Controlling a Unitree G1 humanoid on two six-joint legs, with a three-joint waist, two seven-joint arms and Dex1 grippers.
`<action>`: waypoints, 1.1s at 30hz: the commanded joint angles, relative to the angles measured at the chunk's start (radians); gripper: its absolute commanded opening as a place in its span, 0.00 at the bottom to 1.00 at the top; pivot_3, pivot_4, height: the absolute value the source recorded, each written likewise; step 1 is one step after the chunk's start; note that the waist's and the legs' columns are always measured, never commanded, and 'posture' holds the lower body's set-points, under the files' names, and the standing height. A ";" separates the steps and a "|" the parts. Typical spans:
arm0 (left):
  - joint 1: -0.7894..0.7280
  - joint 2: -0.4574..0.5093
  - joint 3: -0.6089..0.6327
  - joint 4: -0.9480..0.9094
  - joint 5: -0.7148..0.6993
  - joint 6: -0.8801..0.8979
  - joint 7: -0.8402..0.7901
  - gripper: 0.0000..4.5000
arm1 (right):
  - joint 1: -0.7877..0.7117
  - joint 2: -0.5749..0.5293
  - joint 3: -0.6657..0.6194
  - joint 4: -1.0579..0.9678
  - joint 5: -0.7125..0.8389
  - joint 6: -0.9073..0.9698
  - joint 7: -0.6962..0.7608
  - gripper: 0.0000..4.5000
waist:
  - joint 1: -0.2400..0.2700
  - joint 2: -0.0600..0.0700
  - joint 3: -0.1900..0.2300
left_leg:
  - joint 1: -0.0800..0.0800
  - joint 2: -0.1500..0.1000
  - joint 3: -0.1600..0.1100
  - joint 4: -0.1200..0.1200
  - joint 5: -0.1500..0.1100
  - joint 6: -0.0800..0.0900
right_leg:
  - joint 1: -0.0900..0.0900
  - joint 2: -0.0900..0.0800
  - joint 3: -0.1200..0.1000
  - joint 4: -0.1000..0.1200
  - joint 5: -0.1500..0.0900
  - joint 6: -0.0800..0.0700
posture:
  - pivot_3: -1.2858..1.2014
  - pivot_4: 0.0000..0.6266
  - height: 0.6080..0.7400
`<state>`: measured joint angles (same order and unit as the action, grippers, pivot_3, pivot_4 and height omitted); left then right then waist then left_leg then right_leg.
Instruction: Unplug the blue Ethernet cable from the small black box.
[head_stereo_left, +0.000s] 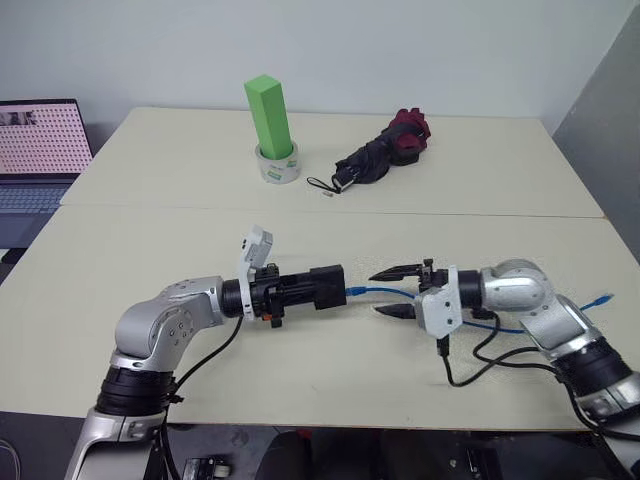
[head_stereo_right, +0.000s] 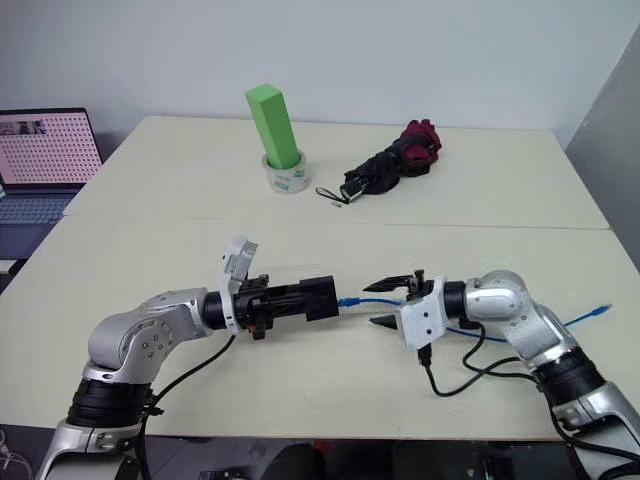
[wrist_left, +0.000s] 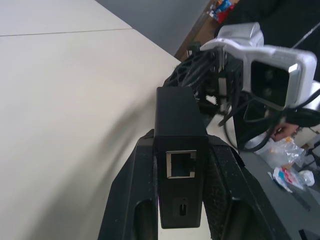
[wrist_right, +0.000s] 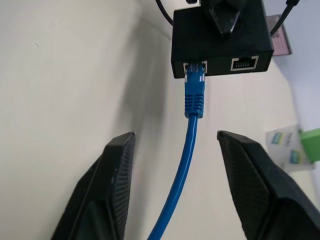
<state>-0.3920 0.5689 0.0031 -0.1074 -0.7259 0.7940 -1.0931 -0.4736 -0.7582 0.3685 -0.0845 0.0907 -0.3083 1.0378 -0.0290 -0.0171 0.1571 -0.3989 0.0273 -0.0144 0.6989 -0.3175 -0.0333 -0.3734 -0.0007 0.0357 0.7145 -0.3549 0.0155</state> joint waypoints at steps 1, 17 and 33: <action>-0.012 0.036 -0.025 -0.038 0.024 -0.057 -0.065 0.17 | 0.011 -0.019 -0.095 -0.229 0.349 0.503 -0.018 0.60 | 0.000 0.000 0.000 | 0.000 0.000 0.000 0.000 0.000 0.000 | 0.000 0.000 0.000 0.000 0.000 0.000 | 0.52 0.24 1.00; -0.022 0.045 -0.012 -0.128 -0.024 -0.043 -0.081 0.17 | -0.050 0.109 -0.152 -0.240 0.636 1.085 -0.070 0.60 | -0.001 0.000 0.000 | -0.001 -0.001 -0.001 0.000 0.000 0.000 | 0.000 0.000 0.000 -0.001 0.000 0.000 | 0.52 0.24 1.00; -0.013 0.044 -0.020 -0.137 -0.016 -0.058 -0.076 0.17 | -0.066 0.131 -0.155 -0.224 0.615 1.130 -0.026 0.11 | -0.001 0.000 0.000 | -0.001 -0.001 -0.001 0.000 0.000 0.000 | 0.000 0.000 -0.001 -0.001 0.000 0.000 | 0.52 0.24 1.00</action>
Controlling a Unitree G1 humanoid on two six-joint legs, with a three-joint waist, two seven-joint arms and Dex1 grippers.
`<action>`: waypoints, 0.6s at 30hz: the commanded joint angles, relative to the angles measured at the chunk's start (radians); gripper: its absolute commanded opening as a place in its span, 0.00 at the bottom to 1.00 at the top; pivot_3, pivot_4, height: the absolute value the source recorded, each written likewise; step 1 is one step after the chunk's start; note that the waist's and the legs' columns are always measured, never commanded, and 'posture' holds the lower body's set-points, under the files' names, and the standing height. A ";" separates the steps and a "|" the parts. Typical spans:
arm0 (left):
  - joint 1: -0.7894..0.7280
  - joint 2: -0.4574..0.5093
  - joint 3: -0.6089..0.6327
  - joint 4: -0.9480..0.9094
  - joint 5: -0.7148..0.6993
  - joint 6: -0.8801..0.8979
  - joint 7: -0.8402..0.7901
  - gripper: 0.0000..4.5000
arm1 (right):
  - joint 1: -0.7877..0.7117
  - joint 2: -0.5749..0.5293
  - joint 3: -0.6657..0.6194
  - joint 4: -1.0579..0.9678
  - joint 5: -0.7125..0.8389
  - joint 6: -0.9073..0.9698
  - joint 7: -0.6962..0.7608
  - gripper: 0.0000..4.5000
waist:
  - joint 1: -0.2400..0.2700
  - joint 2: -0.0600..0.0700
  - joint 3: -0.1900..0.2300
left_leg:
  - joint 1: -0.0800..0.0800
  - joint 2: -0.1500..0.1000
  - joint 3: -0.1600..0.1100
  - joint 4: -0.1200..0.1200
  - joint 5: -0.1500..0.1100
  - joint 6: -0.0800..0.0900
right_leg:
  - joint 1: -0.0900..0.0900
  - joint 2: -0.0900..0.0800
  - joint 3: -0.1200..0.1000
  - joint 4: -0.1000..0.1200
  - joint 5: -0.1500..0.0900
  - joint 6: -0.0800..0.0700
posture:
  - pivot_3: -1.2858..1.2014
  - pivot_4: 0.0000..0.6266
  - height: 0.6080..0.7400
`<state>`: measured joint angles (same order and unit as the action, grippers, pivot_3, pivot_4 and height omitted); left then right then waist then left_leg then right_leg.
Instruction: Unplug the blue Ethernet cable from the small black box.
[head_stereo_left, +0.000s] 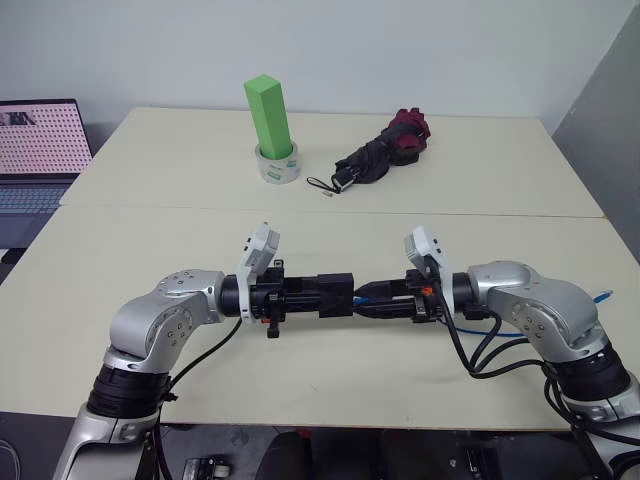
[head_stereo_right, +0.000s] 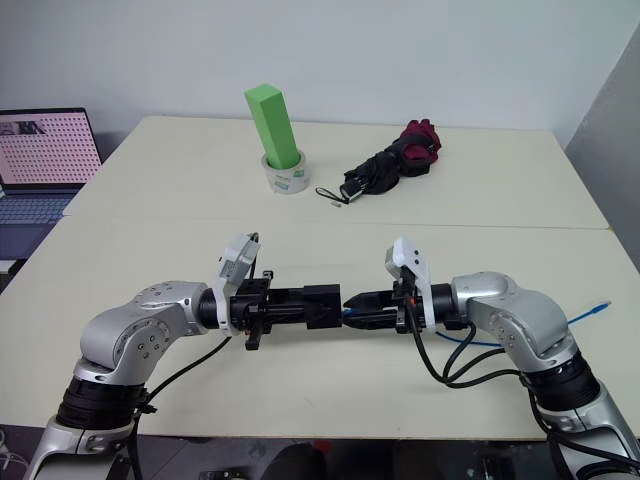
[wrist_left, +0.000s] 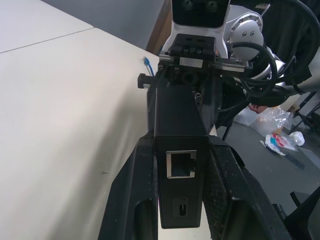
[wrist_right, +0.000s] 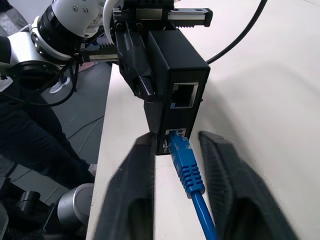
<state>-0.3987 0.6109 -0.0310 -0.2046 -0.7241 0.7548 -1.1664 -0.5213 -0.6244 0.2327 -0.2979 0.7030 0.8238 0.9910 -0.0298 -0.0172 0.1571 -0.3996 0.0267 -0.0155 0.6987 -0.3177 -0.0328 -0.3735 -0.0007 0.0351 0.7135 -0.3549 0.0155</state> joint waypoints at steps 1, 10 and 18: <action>-0.008 0.002 0.015 -0.039 -0.018 -0.019 -0.004 0.17 | -0.020 -0.003 -0.018 -0.009 -0.001 -0.003 0.026 0.08 | 0.000 0.000 0.000 | 0.000 0.000 0.000 0.000 0.000 0.000 | 0.000 0.000 0.000 0.000 0.000 0.000 | 0.52 0.24 1.00; -0.003 0.009 0.019 -0.045 -0.025 -0.022 -0.019 0.17 | -0.055 -0.003 -0.003 0.024 -0.037 -0.017 0.076 0.01 | 0.000 0.000 0.000 | 0.000 0.000 0.000 0.000 0.000 0.000 | 0.000 0.000 0.000 0.000 0.000 0.000 | 0.52 0.24 1.00; 0.013 0.050 -0.014 -0.038 0.047 -0.092 -0.056 0.17 | -0.076 -0.042 0.016 0.061 -0.094 -0.043 0.142 0.01 | 0.000 0.000 0.000 | 0.000 0.000 0.000 0.000 0.000 0.000 | 0.000 0.000 0.000 0.000 0.000 0.000 | 0.52 0.24 1.00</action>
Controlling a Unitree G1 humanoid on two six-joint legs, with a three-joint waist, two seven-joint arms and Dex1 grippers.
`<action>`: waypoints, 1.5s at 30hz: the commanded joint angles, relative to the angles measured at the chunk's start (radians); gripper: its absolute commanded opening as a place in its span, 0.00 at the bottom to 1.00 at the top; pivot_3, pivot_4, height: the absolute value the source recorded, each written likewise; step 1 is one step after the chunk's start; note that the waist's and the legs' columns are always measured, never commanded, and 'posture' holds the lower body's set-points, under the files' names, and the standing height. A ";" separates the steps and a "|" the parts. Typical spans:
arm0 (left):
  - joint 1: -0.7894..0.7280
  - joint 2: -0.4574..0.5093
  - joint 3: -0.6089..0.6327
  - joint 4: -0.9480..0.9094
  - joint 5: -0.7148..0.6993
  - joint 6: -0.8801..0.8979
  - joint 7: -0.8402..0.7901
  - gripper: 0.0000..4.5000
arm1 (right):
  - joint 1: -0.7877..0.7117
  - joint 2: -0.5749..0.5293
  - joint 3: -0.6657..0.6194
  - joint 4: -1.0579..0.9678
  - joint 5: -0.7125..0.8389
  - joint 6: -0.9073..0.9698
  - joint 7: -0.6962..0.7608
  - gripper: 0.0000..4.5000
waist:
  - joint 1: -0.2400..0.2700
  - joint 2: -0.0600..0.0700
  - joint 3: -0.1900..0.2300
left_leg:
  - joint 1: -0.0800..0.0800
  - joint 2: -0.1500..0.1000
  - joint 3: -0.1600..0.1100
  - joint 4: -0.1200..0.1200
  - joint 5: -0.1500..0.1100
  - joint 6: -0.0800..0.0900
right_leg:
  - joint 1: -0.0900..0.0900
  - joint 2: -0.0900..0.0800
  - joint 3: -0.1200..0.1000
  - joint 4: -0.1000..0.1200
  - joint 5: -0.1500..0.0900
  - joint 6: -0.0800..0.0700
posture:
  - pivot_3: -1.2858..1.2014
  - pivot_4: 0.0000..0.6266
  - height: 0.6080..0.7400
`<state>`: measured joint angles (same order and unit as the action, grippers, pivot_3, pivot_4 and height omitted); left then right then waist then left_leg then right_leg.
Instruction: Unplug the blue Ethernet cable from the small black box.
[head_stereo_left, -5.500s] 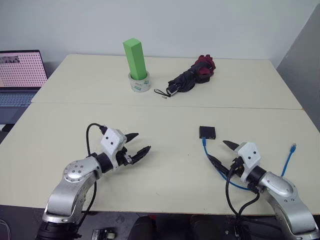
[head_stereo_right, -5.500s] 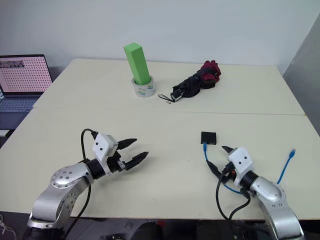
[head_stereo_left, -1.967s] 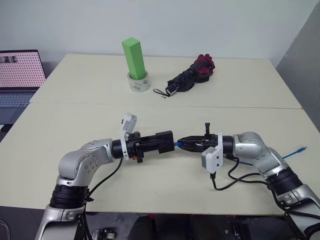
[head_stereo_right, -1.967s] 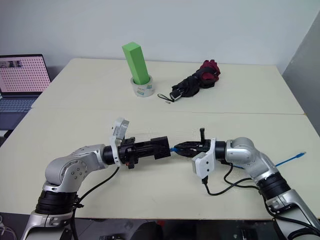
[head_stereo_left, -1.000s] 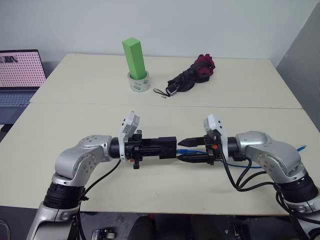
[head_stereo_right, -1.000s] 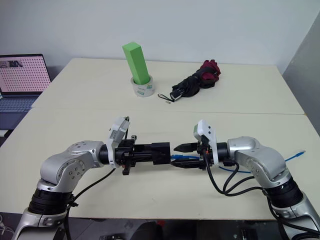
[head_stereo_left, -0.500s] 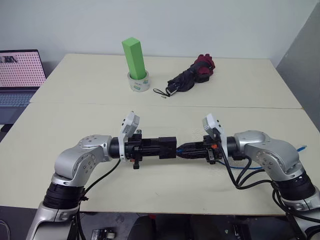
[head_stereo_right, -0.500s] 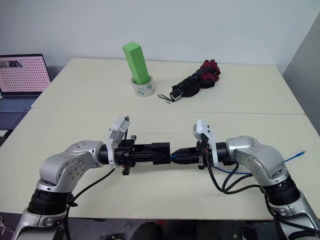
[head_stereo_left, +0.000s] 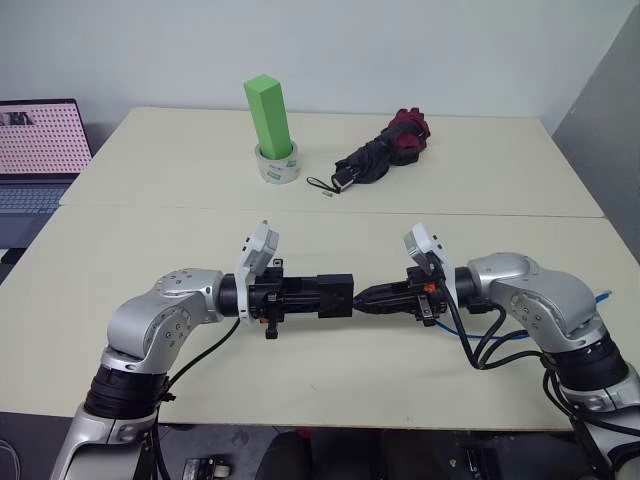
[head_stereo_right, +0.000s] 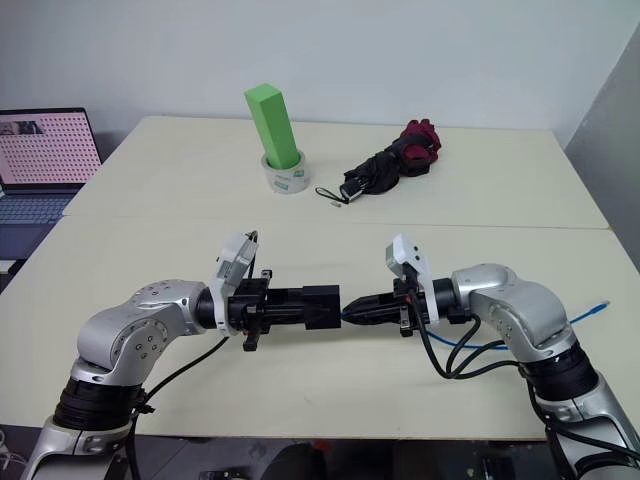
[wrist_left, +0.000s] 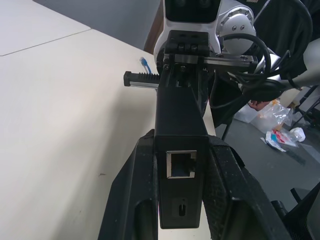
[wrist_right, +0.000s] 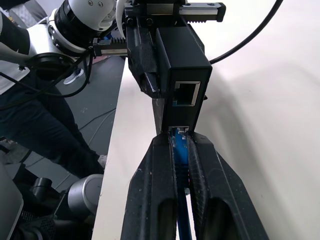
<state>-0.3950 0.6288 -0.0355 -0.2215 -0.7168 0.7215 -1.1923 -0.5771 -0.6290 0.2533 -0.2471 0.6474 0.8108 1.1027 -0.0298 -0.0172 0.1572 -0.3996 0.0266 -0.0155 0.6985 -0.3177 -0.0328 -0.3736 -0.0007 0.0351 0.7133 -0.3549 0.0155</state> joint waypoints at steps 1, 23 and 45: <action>0.012 0.043 -0.017 -0.014 0.061 -0.081 -0.038 0.17 | -0.018 -0.050 -0.003 0.016 -0.049 -0.038 0.042 0.01 | 0.000 0.000 0.000 | 0.000 0.000 0.000 0.000 0.000 0.000 | 0.000 0.000 0.000 0.000 0.000 0.000 | 0.52 0.24 1.00; 0.102 0.009 0.042 0.013 0.194 -0.212 0.165 0.17 | -0.204 0.234 -0.090 0.802 -0.532 -0.599 -0.587 0.00 | -0.007 0.001 0.000 | 0.000 0.000 0.003 -0.001 0.000 0.000 | -0.002 0.000 0.002 0.001 0.000 0.000 | 0.52 0.24 1.00; 0.040 -0.251 0.144 0.411 0.482 -0.667 0.664 0.17 | 0.156 0.075 -0.102 -0.122 -0.225 -0.212 -0.286 0.78 | 0.001 0.001 0.000 | 0.000 0.001 0.003 -0.001 0.000 0.000 | -0.003 0.000 0.002 0.002 0.000 0.000 | 0.52 0.24 1.00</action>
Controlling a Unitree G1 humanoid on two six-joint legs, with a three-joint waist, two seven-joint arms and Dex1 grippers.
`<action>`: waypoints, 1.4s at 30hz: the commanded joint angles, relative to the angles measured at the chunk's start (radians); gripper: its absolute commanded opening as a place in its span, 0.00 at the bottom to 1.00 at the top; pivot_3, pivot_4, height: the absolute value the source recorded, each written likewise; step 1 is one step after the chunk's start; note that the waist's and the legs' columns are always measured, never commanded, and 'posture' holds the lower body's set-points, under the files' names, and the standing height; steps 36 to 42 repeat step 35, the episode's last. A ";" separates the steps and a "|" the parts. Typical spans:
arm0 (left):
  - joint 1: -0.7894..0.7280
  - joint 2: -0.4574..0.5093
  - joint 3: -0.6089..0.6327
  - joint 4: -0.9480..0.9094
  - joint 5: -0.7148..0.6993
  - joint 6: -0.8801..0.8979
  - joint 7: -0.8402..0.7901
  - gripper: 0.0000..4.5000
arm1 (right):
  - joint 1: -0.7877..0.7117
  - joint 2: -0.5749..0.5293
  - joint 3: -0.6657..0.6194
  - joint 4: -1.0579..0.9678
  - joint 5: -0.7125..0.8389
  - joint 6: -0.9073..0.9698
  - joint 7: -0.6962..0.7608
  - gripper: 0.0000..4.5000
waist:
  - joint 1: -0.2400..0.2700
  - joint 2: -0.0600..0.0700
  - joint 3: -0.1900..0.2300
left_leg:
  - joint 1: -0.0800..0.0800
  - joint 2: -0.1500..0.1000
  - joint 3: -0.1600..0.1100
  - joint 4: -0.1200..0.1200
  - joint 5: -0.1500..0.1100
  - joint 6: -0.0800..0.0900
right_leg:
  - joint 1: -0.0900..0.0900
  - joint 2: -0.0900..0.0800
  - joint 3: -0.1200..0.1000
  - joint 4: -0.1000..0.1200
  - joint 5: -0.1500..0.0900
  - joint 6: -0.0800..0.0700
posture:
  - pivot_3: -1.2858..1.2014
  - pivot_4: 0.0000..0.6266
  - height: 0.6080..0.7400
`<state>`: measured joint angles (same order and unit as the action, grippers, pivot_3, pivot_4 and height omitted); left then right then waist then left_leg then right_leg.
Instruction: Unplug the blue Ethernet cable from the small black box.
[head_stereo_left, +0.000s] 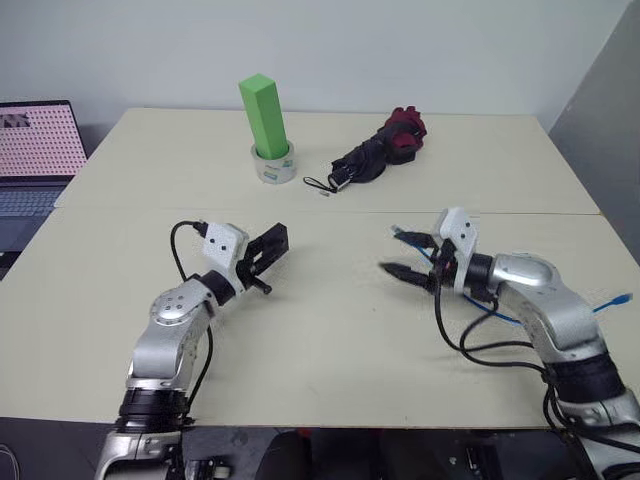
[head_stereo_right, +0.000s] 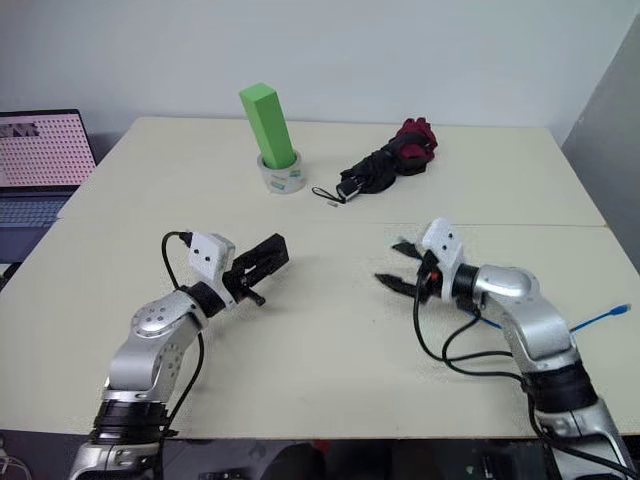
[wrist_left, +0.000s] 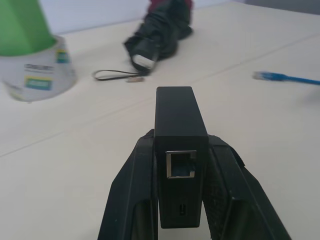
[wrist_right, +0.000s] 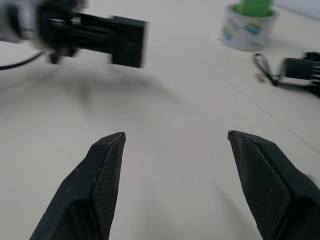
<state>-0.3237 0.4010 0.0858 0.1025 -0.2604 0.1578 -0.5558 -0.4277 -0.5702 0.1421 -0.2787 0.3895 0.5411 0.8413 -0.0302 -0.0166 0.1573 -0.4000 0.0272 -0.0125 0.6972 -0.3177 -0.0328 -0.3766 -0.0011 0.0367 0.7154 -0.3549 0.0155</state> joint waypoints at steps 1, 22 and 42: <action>-0.038 -0.031 0.023 0.117 0.033 -0.130 0.033 0.17 | 0.009 0.024 0.016 -0.104 0.032 0.069 -0.033 0.78 | 0.001 0.000 0.000 | 0.000 0.000 0.000 0.000 0.000 0.000 | 0.000 0.000 0.000 0.000 0.000 0.000 | 0.52 0.24 1.00; 0.270 0.071 0.069 -0.227 -0.002 0.080 0.031 0.78 | 0.036 0.048 -0.003 -0.155 0.021 0.119 -0.117 0.78 | -0.001 0.000 0.000 | 0.000 0.000 -0.001 0.000 0.000 0.000 | 0.000 0.000 -0.001 -0.001 0.000 0.000 | 0.52 0.24 1.00; 0.322 0.343 0.265 -0.544 -0.261 0.369 -0.149 0.78 | 0.236 -0.120 -0.289 -0.177 0.064 0.114 -0.112 0.78 | 0.003 -0.001 0.000 | 0.000 -0.001 -0.002 -0.001 -0.002 0.003 | 0.003 -0.001 -0.001 -0.003 0.000 0.000 | 0.52 0.24 1.00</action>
